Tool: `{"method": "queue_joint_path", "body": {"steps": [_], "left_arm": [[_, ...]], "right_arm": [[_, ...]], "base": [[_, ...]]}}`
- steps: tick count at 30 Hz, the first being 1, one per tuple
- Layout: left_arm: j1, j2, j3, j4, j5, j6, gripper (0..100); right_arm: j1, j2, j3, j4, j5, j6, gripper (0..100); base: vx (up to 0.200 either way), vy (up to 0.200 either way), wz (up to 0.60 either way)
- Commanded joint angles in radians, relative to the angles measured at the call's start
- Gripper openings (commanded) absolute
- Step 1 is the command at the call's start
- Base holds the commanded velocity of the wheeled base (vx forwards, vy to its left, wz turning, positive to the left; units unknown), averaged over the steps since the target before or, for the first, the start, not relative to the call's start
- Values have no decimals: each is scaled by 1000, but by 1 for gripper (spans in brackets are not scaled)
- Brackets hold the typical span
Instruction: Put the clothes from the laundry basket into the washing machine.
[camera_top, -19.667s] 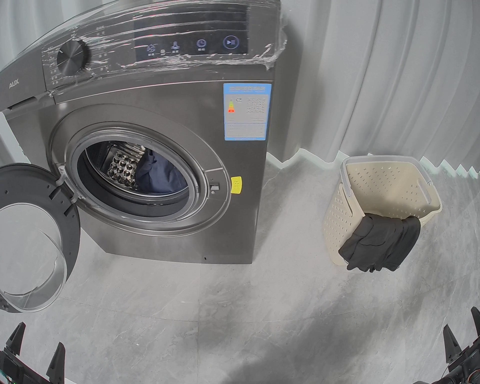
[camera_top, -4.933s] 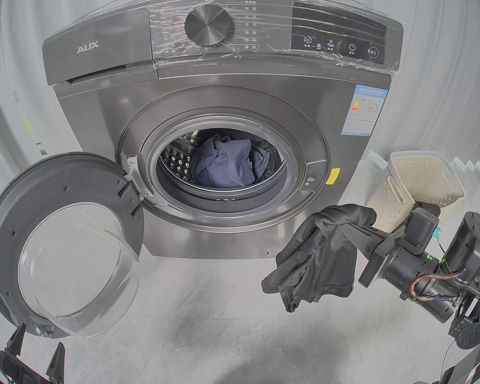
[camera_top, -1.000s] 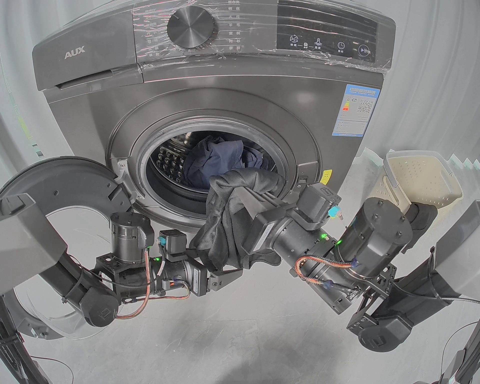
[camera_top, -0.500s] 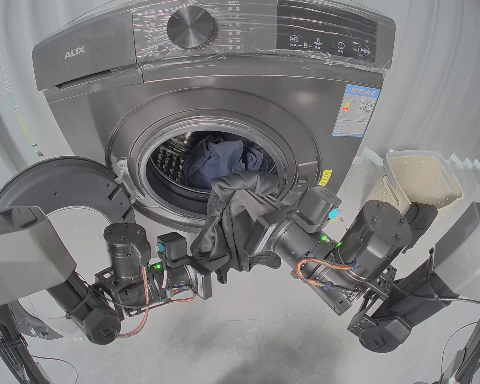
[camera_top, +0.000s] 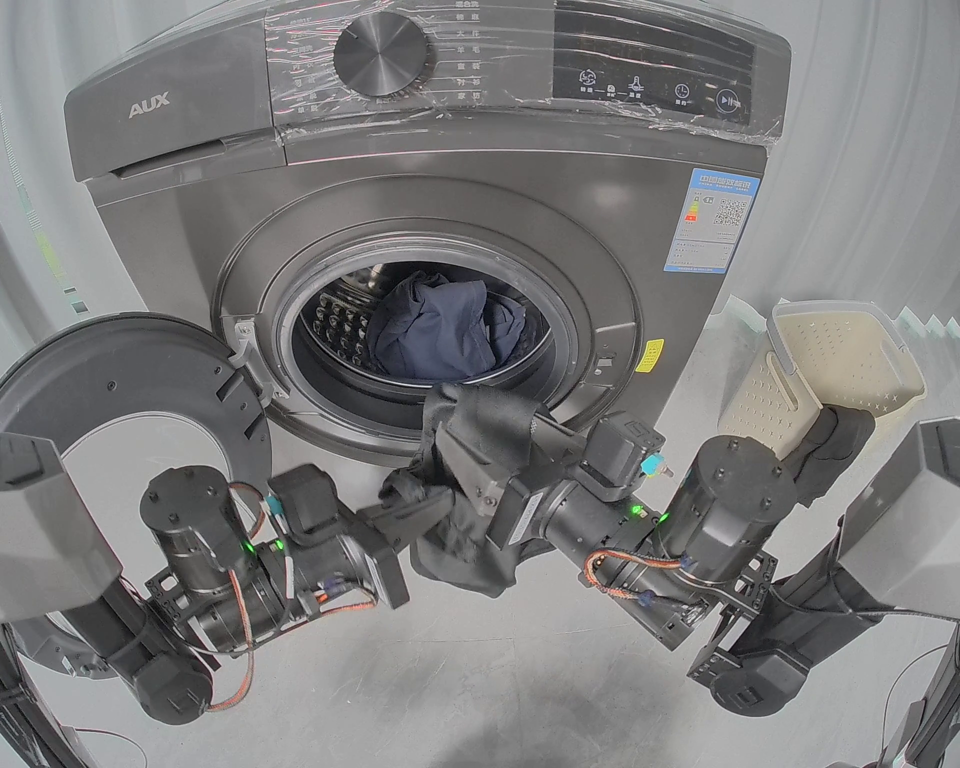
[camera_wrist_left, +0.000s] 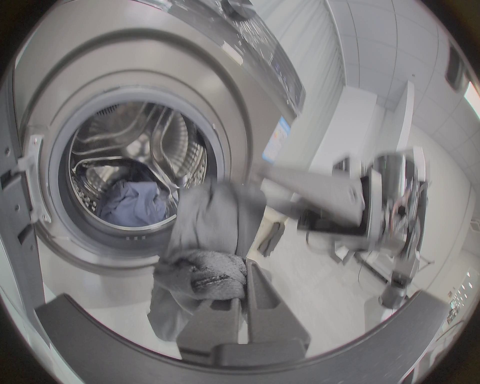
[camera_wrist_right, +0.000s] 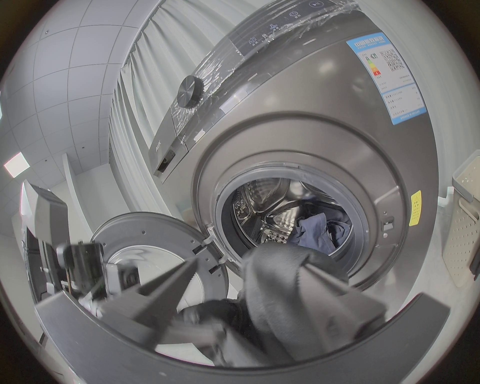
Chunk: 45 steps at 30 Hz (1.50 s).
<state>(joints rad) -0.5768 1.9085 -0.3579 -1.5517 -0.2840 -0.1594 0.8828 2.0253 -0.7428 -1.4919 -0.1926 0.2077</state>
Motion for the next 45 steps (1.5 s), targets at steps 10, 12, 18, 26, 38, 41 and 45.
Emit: {"method": "queue_joint_path", "body": {"steps": [10,12,18,26,38,41,45], "left_arm": [[103,-65,-170,4,60,-65,0],[109,-65,-184,4,62,-65,0],[107,-74,-224,2,101,-65,0],[97,-105,-274,2,112,-60,0],[45,-134,-323,2,158,-57,0],[45,-140,-332,2,160,-57,0],[43,-155,-352,4,161,-57,0]], "right_arm": [[-8,21,91,-10,8,10,100],[-10,19,128,-10,18,10,100],[-10,38,290,-36,58,2,100],[-13,105,292,-45,59,-1,100],[-13,176,149,-45,56,1,100],[-16,181,135,-47,56,2,100],[-31,205,129,-47,53,1,100]], "base": [[0,0,0],[0,0,0],[0,0,0],[0,0,0],[0,0,0],[0,0,0],[0,0,0]]}}
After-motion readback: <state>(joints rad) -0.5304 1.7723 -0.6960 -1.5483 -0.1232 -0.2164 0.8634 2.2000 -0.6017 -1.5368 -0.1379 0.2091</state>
